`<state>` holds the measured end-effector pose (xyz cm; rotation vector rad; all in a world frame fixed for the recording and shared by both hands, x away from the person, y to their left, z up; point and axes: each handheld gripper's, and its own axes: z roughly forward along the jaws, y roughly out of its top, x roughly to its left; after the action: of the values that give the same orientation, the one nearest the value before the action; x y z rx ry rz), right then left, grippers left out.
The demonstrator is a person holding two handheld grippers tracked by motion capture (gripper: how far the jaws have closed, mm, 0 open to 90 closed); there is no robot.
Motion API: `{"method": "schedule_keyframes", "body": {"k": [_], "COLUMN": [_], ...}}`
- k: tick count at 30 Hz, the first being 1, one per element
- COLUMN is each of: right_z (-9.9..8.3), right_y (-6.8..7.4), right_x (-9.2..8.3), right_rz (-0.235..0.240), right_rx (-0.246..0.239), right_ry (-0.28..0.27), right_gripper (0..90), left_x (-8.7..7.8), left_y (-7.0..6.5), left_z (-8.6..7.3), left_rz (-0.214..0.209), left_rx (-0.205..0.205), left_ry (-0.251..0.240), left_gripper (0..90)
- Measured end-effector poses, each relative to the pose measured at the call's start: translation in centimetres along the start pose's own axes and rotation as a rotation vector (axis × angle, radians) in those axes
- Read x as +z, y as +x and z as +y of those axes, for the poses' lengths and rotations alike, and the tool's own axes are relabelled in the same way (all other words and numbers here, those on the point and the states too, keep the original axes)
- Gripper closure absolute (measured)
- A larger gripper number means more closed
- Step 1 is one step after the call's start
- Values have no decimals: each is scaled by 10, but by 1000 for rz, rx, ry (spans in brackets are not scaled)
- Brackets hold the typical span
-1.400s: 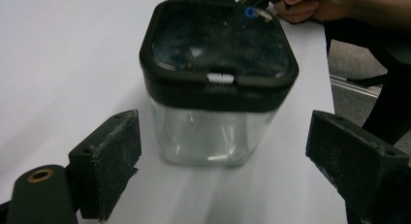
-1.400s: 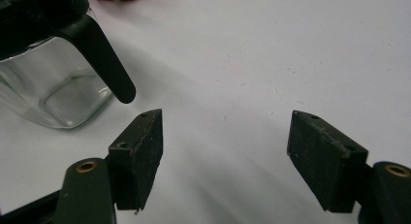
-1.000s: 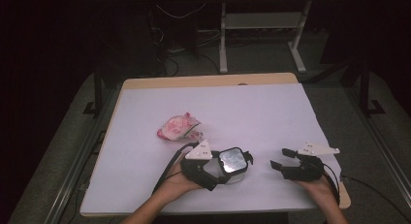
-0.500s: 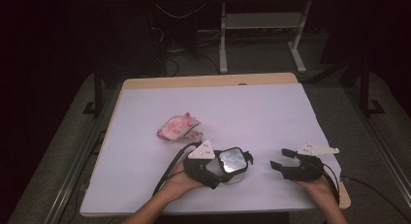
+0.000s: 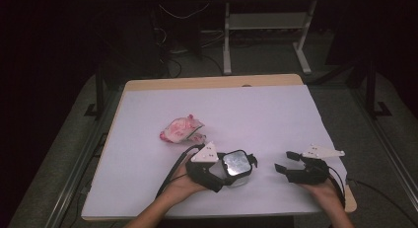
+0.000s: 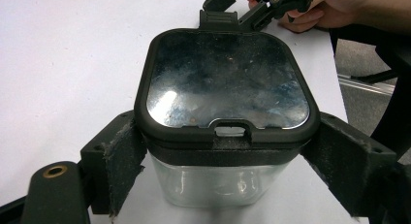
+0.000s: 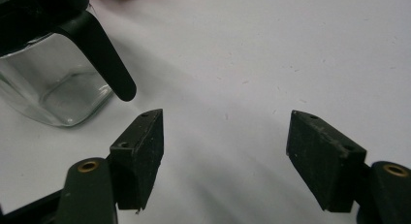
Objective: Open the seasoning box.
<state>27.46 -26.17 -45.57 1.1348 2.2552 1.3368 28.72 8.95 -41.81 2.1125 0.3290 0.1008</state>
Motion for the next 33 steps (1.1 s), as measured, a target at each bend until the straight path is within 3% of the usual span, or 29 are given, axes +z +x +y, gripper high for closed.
{"method": "schedule_keyframes", "body": {"k": [33], "right_z": [0], "right_y": [0], "right_x": [0], "right_rz": [1], "right_rx": [-3], "right_ry": [3], "right_gripper": [293], "left_x": [-13], "left_y": [-3], "left_z": [10], "left_rz": [10], "left_rx": [-21], "left_ry": [-68], "left_gripper": [172]}}
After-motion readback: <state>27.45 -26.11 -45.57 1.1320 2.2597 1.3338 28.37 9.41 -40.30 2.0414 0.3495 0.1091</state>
